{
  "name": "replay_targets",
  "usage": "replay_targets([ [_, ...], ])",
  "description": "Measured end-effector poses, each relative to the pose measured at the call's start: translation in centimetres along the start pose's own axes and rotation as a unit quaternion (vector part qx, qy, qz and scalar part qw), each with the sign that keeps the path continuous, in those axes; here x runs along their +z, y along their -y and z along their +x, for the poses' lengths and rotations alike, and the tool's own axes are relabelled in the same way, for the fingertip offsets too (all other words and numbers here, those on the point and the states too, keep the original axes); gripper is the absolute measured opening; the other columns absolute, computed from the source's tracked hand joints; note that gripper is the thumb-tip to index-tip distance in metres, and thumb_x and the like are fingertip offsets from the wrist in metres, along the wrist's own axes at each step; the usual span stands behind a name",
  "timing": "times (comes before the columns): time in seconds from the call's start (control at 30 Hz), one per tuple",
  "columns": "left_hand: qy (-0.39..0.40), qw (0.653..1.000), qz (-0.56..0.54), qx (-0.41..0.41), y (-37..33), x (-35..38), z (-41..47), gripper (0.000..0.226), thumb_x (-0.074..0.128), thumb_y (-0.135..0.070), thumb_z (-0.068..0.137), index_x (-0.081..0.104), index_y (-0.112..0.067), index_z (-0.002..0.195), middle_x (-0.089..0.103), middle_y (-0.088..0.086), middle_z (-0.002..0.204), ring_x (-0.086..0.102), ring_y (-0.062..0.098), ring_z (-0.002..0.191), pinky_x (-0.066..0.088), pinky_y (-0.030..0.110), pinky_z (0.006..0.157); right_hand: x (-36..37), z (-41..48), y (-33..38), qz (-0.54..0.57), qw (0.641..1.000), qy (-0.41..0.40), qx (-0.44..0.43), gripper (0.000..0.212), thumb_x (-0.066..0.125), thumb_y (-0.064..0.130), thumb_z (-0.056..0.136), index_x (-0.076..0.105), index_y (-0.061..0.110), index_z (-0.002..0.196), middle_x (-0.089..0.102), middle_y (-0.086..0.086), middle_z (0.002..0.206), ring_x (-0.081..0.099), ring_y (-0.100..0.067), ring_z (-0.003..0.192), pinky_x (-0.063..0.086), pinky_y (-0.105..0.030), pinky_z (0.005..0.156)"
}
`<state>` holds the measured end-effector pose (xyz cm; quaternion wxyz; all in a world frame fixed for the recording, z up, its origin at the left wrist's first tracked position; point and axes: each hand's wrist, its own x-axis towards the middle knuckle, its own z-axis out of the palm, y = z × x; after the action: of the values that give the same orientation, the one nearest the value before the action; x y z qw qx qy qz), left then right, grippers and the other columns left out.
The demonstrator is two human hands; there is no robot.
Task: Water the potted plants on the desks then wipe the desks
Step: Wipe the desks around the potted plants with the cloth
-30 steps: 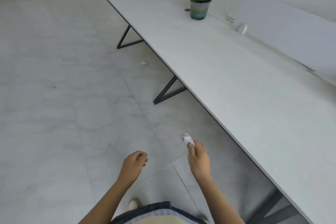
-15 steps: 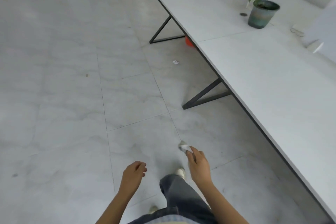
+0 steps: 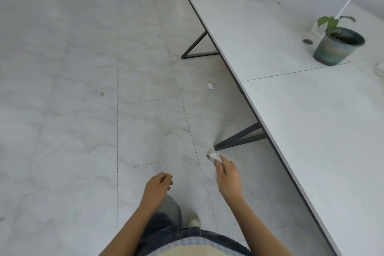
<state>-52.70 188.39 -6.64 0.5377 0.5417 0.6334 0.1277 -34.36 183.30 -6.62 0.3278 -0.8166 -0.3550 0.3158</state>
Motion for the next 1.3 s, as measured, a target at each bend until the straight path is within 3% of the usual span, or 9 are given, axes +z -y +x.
replay_targets([
  [0.1,0.003,1.0,-0.004,-0.028,-1.1,-0.4,3.9,0.022,0.046,-0.014,0.092,0.061,-0.016,0.076,0.066,0.006,0.084,0.062,0.023,0.08,0.044,0.024,0.066,0.6,3.2,0.9,-0.016,1.0,0.023,0.007,0.036,0.035,0.028,0.097,0.05,0.018,0.128,0.051,-0.004,0.105,0.049,-0.012,0.079,0.036,-0.021,0.07],
  [0.2,-0.018,0.999,-0.036,-0.036,-3.9,-1.4,9.6,0.018,0.046,-0.013,0.093,0.062,-0.008,0.085,0.066,0.01,0.086,0.06,0.024,0.078,0.042,0.022,0.063,0.8,8.4,3.2,-0.018,1.0,0.021,0.003,0.035,0.035,0.028,0.097,0.05,0.019,0.128,0.053,-0.007,0.112,0.048,-0.012,0.085,0.034,-0.021,0.075],
  [0.4,-0.018,0.998,-0.024,0.055,-14.0,-4.7,22.8,0.018,0.043,-0.016,0.095,0.059,-0.008,0.096,0.064,0.01,0.093,0.06,0.023,0.082,0.042,0.025,0.069,1.7,19.9,7.7,0.014,0.998,-0.052,0.025,0.031,0.035,0.028,0.096,0.058,0.017,0.113,0.053,-0.006,0.097,0.045,-0.001,0.068,0.031,-0.015,0.056],
  [0.53,0.004,0.996,-0.024,0.086,-19.9,-5.5,28.9,0.022,0.042,-0.016,0.095,0.061,-0.006,0.101,0.064,0.011,0.096,0.06,0.023,0.086,0.043,0.023,0.068,1.6,25.5,11.8,0.039,0.996,-0.081,0.02,0.033,0.038,0.027,0.096,0.052,0.023,0.126,0.049,0.001,0.103,0.045,0.002,0.07,0.032,-0.01,0.058],
  [0.73,0.135,0.988,0.06,0.048,-22.2,-1.3,33.3,0.018,0.044,-0.016,0.095,0.06,-0.008,0.092,0.064,0.01,0.091,0.06,0.022,0.082,0.044,0.022,0.066,0.4,29.7,12.0,0.024,0.994,-0.081,0.068,0.032,0.041,0.026,0.096,0.054,0.021,0.125,0.046,0.005,0.103,0.049,-0.012,0.087,0.035,-0.018,0.071],
  [0.9,0.14,0.986,0.069,0.058,-27.8,3.0,38.5,0.019,0.046,-0.016,0.094,0.062,-0.006,0.09,0.065,0.011,0.09,0.059,0.024,0.081,0.042,0.021,0.065,-4.2,35.6,11.0,0.042,0.989,-0.12,0.073,0.03,0.042,0.026,0.095,0.056,0.028,0.122,0.047,0.006,0.107,0.049,-0.01,0.091,0.035,-0.02,0.078],
  [1.17,0.13,0.972,0.09,0.172,-38.5,10.1,41.9,0.019,0.043,-0.012,0.095,0.061,-0.011,0.089,0.062,-0.004,0.08,0.058,0.017,0.08,0.041,0.017,0.066,-12.8,43.8,10.5,0.144,0.958,-0.24,0.059,0.032,0.043,0.017,0.095,0.056,0.016,0.124,0.057,-0.003,0.112,0.053,-0.002,0.09,0.037,-0.004,0.074],
  [1.23,0.135,0.962,0.11,0.208,-40.7,11.9,42.8,0.02,0.043,-0.011,0.095,0.063,-0.009,0.097,0.064,-0.002,0.086,0.058,0.014,0.081,0.045,0.023,0.074,-13.9,44.3,9.4,0.172,0.942,-0.279,0.072,0.031,0.043,0.015,0.095,0.056,0.017,0.123,0.056,-0.001,0.104,0.054,0.003,0.086,0.039,-0.004,0.072],
  [1.3,0.145,0.941,0.163,0.26,-43.1,14.1,44.3,0.024,0.043,-0.015,0.095,0.062,-0.009,0.11,0.064,0.002,0.105,0.056,0.016,0.094,0.044,0.028,0.083,-15.5,45.0,8.0,0.199,0.912,-0.343,0.102,0.03,0.041,0.015,0.095,0.056,0.021,0.12,0.052,0.005,0.095,0.054,0.002,0.083,0.04,-0.008,0.069],
])
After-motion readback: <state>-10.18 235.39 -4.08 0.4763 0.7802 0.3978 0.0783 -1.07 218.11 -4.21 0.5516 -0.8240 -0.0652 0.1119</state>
